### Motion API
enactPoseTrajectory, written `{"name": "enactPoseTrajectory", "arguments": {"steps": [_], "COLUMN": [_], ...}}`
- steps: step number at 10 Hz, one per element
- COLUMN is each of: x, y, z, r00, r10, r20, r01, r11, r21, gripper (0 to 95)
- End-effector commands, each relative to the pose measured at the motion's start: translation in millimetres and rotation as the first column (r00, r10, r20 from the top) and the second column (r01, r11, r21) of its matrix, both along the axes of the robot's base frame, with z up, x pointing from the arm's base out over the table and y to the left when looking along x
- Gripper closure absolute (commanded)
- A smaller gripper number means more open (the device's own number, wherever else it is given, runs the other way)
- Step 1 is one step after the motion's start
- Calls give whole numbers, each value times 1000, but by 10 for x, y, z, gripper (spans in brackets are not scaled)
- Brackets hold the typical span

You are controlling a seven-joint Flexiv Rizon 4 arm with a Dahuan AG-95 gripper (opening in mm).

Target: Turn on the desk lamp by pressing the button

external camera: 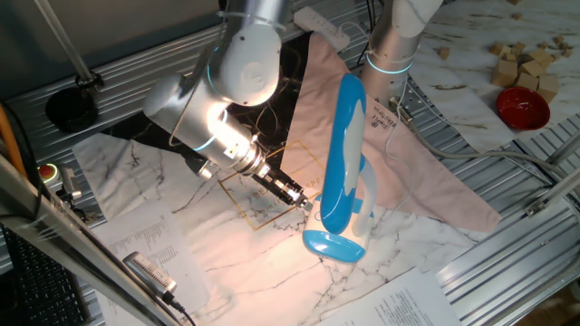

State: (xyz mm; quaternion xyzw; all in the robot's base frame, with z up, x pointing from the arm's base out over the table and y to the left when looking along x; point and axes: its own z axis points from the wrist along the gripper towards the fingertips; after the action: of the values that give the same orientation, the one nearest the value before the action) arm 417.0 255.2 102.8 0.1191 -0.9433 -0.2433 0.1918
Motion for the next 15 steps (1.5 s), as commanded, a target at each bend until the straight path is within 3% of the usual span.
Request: {"name": "enactPoseTrajectory", "arguments": {"steps": [1,2,5,7,8,9,11,12,15], "x": [221,299,361,344,316,303,218,194,138], "y": [-49,-56,-113,-243,-364,-405,-537,-590,-731], "z": [66,104,173,271,372,408,518,561,573], "r00": [981,969,964,950,933,926,909,905,899], "r10": [27,52,66,112,158,173,245,273,289], "r20": [194,242,259,292,324,334,338,327,328], "r01": [3,-5,-17,-41,-66,-75,-106,-124,-139], "r11": [988,982,982,970,958,955,918,903,901], "r21": [-155,-190,-187,-239,-278,-286,-383,-412,-412], "gripper": [950,950,950,950,950,950,950,950,950]}}
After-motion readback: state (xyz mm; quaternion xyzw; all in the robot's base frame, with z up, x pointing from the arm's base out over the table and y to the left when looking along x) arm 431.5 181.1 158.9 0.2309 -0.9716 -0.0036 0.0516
